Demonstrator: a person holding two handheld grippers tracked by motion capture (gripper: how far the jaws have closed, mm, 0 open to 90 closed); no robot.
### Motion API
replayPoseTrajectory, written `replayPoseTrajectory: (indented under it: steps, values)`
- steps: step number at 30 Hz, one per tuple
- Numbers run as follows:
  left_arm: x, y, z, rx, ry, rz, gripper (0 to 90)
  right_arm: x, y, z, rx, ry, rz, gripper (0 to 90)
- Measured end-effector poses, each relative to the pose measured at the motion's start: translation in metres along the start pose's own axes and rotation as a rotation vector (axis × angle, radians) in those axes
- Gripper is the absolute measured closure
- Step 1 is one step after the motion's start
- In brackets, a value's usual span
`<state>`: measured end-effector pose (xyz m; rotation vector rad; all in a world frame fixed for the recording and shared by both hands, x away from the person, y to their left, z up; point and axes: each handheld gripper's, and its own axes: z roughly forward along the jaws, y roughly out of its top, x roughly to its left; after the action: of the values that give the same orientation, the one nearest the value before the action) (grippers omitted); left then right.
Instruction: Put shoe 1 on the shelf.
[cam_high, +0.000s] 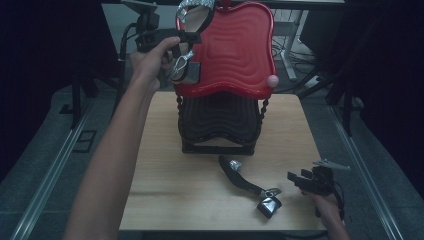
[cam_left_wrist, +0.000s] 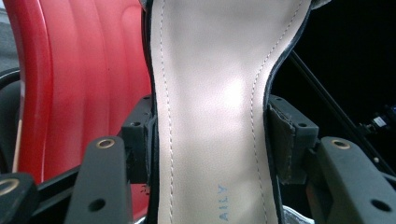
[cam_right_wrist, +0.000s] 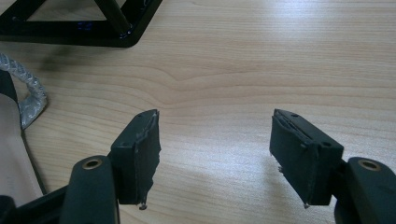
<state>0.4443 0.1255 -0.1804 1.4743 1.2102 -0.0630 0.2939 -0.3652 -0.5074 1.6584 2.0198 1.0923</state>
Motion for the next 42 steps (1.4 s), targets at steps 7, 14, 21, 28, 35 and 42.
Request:
replayPoseTrajectory:
  steps: [7, 14, 21, 28, 35, 42]
  values:
    - [-0.001, 0.004, 0.01, -0.02, 0.049, -0.007, 42.8, -0.001, 0.0, -0.001, 0.0, -0.002, 0.006, 33.1]
    - [-0.004, 0.004, 0.021, -0.023, 0.1, 0.0, 42.8, -0.001, 0.0, -0.002, -0.007, -0.007, 0.009, 33.1]
    - [-0.004, 0.007, 0.03, -0.036, 0.169, 0.019, 42.8, -0.003, -0.001, -0.003, -0.007, -0.01, 0.01, 33.1]
    - [0.0, 0.002, 0.042, -0.024, 0.296, 0.062, 42.6, -0.003, 0.0, -0.007, -0.051, -0.035, 0.02, 33.6]
    - [0.001, -0.003, 0.055, -0.006, 0.341, 0.053, 42.8, -0.003, 0.0, -0.006, -0.048, -0.036, 0.016, 33.5]
    - [0.0, 0.0, 0.056, 0.013, 0.305, 0.05, 26.6, -0.003, 0.0, -0.006, -0.047, -0.035, 0.012, 33.5]
